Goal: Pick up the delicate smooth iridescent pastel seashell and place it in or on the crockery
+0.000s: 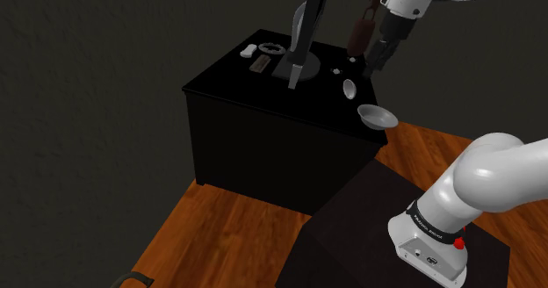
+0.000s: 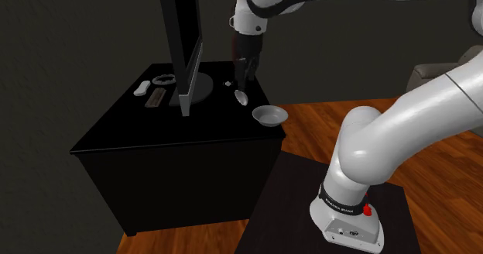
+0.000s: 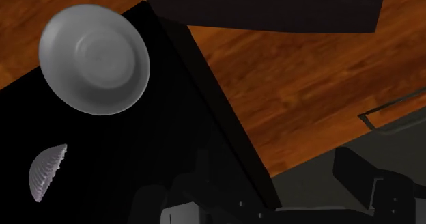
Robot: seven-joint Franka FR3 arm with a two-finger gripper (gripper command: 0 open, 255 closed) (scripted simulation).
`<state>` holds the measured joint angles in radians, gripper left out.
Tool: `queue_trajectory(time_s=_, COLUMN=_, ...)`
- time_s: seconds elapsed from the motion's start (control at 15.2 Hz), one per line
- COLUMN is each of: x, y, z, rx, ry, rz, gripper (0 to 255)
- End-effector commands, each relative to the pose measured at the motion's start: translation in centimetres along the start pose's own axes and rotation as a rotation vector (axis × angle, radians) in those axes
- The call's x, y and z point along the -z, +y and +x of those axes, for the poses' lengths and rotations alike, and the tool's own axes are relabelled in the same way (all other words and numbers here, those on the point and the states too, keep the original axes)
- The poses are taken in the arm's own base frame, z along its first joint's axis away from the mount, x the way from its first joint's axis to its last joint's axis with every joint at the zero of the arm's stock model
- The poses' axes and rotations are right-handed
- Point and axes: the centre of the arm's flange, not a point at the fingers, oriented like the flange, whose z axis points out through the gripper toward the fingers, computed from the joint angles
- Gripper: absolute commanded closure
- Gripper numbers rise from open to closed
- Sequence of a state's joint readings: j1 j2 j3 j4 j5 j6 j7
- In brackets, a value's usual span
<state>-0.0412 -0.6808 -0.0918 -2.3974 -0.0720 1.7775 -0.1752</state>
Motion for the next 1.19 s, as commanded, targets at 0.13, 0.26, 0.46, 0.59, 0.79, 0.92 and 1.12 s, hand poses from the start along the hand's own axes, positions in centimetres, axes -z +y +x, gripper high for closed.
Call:
queue_trajectory(time_s=0.13, x=-3.2, y=2.7, z=2.5, rx=0.020, ry=-0.020, rz=-0.064, gripper=0)
queue_trajectory(time_s=0.26, x=-4.7, y=4.1, z=3.7, rx=0.029, ry=-0.030, rz=-0.096, gripper=0)
queue_trajectory(time_s=0.46, x=-7.0, y=6.3, z=5.6, rx=0.043, ry=-0.046, rz=-0.143, gripper=0)
queue_trajectory(time_s=0.59, x=-8.5, y=7.8, z=6.8, rx=0.052, ry=-0.056, rz=-0.174, gripper=0)
queue_trajectory(time_s=0.79, x=-10.6, y=10.1, z=8.6, rx=0.066, ry=-0.072, rz=-0.221, gripper=0)
queue_trajectory(time_s=0.92, x=-12.0, y=11.6, z=9.8, rx=0.075, ry=-0.082, rz=-0.253, gripper=0)
queue_trajectory(time_s=1.12, x=-14.0, y=14.0, z=11.7, rx=0.089, ry=-0.097, rz=-0.300, gripper=0)
